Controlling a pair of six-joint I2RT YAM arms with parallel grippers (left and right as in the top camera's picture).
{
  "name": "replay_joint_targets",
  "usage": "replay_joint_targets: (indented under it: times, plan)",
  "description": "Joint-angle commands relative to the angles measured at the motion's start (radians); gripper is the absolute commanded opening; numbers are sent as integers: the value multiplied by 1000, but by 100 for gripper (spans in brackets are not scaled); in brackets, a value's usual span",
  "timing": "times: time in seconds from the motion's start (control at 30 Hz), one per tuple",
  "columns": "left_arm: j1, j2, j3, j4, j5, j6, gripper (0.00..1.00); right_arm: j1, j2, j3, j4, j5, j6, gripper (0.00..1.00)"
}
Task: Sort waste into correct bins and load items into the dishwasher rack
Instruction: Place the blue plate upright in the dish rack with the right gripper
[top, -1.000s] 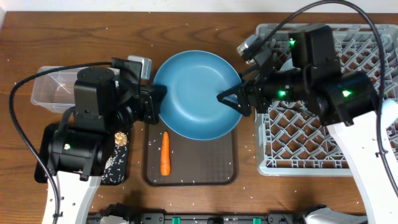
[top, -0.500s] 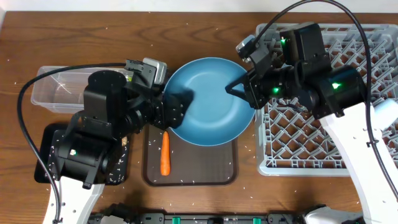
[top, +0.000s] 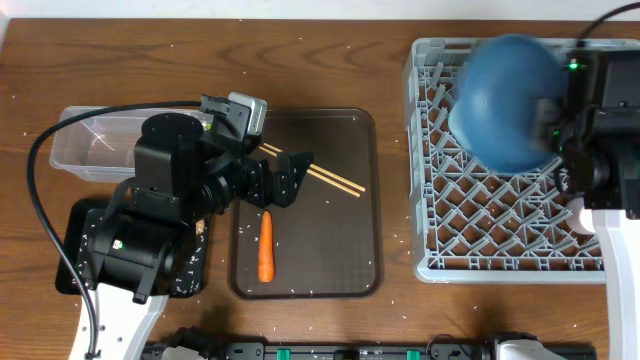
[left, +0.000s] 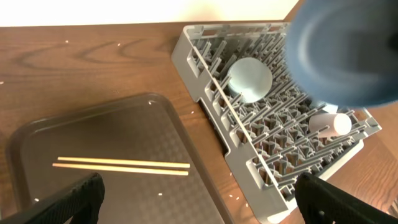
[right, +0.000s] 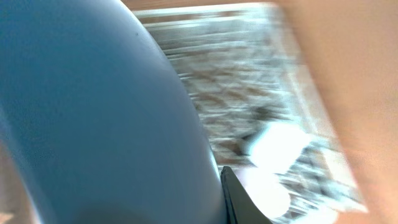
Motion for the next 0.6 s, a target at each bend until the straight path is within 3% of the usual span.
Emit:
replay_joint_targets:
  times: [0.0, 0.17, 0.27, 0.43, 0.57]
  plan:
    - [0, -7, 19, -14, -12, 3, 98, -32, 11, 5, 21, 398, 53, 1]
    - [0, -6, 19, -40, -12, 3, 98, -55, 58, 4, 95, 586, 53, 1]
    - [0, -5, 19, -59, -12, 3, 98, -70, 100, 4, 187, 657, -18, 1]
    - [0, -5, 19, -66, -12, 3, 98, -97, 193, 4, 338, 672, -240, 1]
    - [0, -5, 19, -66, -12, 3, 98, -113, 277, 4, 345, 650, -266, 1]
